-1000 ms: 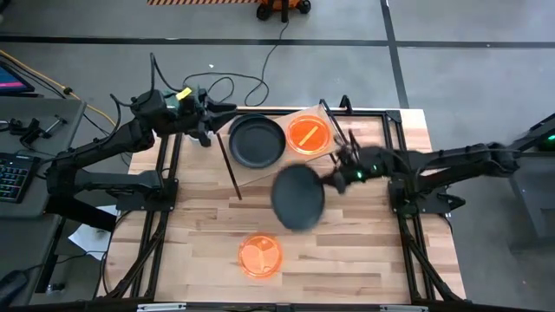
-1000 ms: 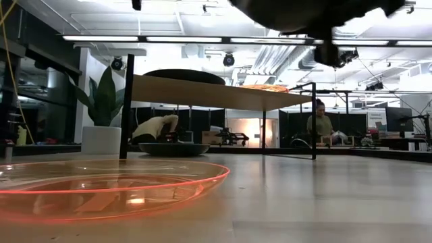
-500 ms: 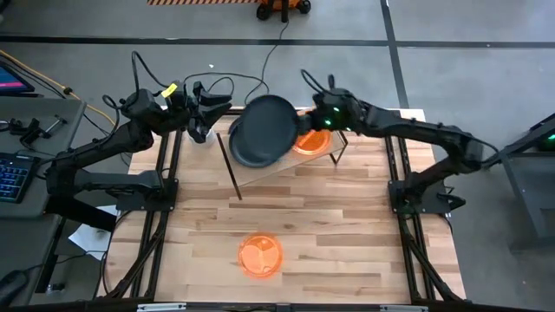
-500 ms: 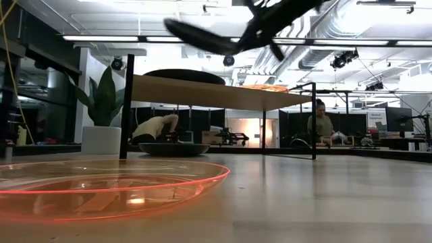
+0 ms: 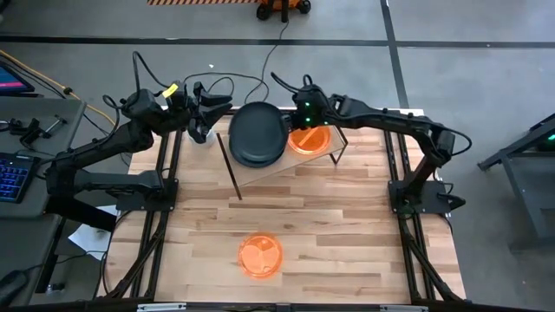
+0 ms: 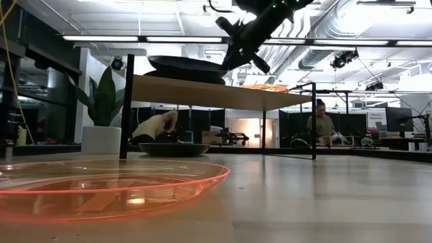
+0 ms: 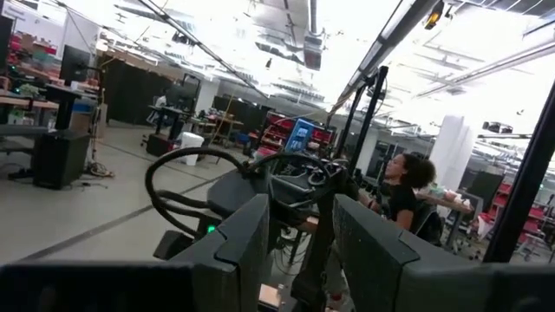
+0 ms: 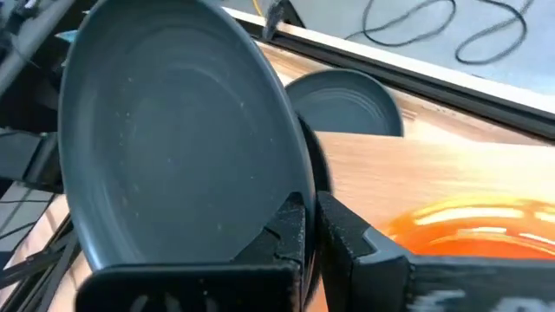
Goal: Place and stack plates onto a shelf
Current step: Stack the bottom black plate on top of the black plate on the shelf, then stack the orange plate on top of the orange plate on the shelf
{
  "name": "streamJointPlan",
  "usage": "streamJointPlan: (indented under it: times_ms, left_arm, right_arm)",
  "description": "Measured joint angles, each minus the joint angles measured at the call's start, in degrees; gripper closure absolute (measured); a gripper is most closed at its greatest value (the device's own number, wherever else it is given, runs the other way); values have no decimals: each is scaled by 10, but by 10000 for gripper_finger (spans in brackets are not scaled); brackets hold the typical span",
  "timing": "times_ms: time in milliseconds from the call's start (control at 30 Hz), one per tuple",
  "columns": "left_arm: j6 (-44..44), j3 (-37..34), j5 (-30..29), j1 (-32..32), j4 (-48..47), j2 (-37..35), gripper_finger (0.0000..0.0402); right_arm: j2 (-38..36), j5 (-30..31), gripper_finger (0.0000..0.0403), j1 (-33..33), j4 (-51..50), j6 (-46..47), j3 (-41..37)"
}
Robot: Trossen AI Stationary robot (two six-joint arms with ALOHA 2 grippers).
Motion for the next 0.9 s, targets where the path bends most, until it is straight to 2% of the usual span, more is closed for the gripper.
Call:
streamJointPlan:
  times_ms: [400,500,700,900]
  left_arm:
    - [0,0,0,0,-3,0,282]
    - [0,0,0,0,-3,0,282]
    - [0,0,0,0,-2,0,282]
    - [0,0,0,0,-2,0,282]
  right_arm:
    - [0,3,394,-1,3,43,0]
    - [0,4,369,3,11,43,0]
    - [0,3,288,12,12,40,0]
    - [-21,-41,229,13,14,5,-1]
